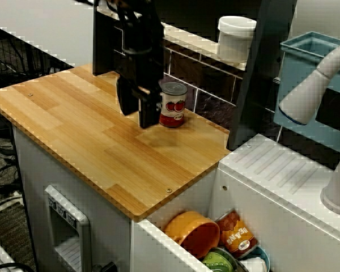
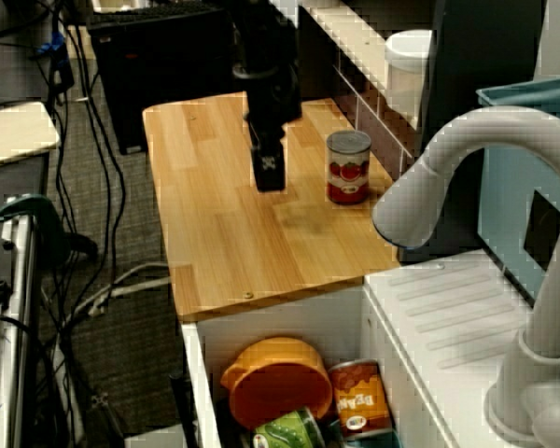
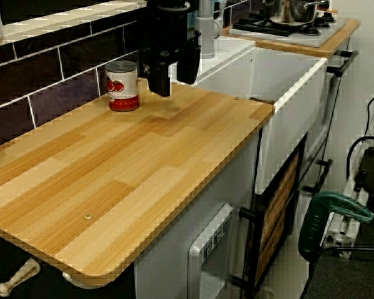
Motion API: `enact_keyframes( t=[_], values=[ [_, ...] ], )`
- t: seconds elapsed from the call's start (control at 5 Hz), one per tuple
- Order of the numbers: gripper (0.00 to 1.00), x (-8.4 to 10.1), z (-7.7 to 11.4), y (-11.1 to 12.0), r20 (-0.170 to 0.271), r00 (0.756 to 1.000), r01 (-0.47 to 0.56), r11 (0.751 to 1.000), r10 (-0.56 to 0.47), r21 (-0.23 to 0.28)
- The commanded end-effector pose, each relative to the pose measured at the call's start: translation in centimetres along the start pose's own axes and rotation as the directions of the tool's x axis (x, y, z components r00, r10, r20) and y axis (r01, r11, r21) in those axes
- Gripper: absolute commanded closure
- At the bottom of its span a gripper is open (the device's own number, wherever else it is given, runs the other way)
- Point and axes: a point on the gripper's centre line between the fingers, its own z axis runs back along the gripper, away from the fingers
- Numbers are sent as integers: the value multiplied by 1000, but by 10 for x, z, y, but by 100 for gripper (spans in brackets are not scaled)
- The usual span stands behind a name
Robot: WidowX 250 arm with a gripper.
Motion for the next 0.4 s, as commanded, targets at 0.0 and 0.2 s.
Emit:
enact_keyframes(
  t=[0.0,0.2],
  values=[
    [0,-24,23,-17,171,984,25,996,-40,89],
    [0,-34,20,-16,297,953,32,995,-60,98]
  ],
)
